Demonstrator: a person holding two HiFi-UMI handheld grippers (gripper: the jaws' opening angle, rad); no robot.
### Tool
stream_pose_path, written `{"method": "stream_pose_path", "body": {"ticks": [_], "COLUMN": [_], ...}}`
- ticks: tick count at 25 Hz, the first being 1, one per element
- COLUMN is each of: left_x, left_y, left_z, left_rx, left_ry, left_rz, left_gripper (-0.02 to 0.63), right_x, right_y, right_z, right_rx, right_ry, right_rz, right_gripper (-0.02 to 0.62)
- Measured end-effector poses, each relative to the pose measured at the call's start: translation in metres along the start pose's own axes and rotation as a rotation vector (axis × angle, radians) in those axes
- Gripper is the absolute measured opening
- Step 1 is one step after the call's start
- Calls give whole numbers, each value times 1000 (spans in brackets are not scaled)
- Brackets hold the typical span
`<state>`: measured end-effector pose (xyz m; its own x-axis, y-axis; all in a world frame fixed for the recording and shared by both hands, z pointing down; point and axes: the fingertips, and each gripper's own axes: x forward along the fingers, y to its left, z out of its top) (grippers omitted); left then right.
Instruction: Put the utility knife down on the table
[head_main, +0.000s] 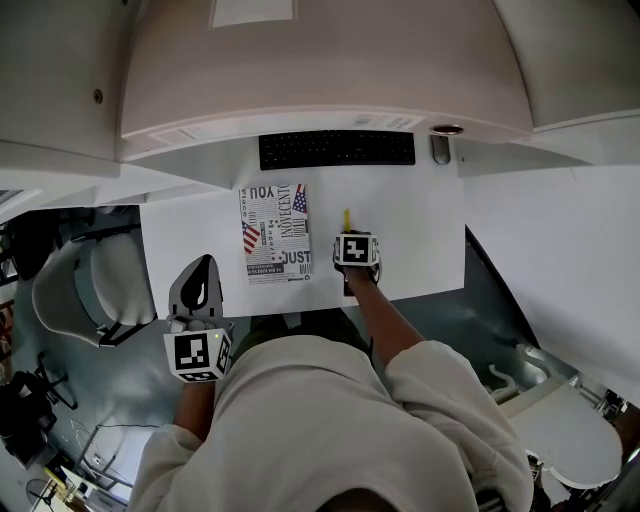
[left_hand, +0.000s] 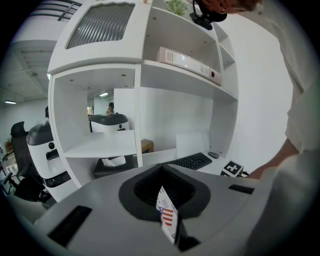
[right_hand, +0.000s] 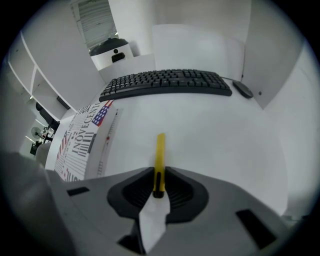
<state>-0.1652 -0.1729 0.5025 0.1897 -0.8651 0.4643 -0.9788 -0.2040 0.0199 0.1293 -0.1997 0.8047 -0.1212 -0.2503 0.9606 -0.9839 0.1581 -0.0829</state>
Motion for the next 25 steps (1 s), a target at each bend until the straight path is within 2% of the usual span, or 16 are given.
{"method": "stream_pose_path", "body": {"ticks": [8,14,20,25], "left_x": [-1,-3,-3,-2], "left_y": [1,-1,-11,-20], "left_z": [0,3,15,26], "left_rx": [3,13,30,46], "left_ry": [-3,-15,-45,-75], "left_rz": [-10,-22,-60,-99], "left_gripper": [0,0,0,0], "right_x": [-5,-19,-55,-95], "right_y": [2,-3,-14,-27], "right_z": [-4,0,13,28], "right_rx": [26,47,89,112], "right_ry": [-16,-58,-156,-273], "right_rz": [29,34,25,9], "right_gripper": [109,109,100,67]}}
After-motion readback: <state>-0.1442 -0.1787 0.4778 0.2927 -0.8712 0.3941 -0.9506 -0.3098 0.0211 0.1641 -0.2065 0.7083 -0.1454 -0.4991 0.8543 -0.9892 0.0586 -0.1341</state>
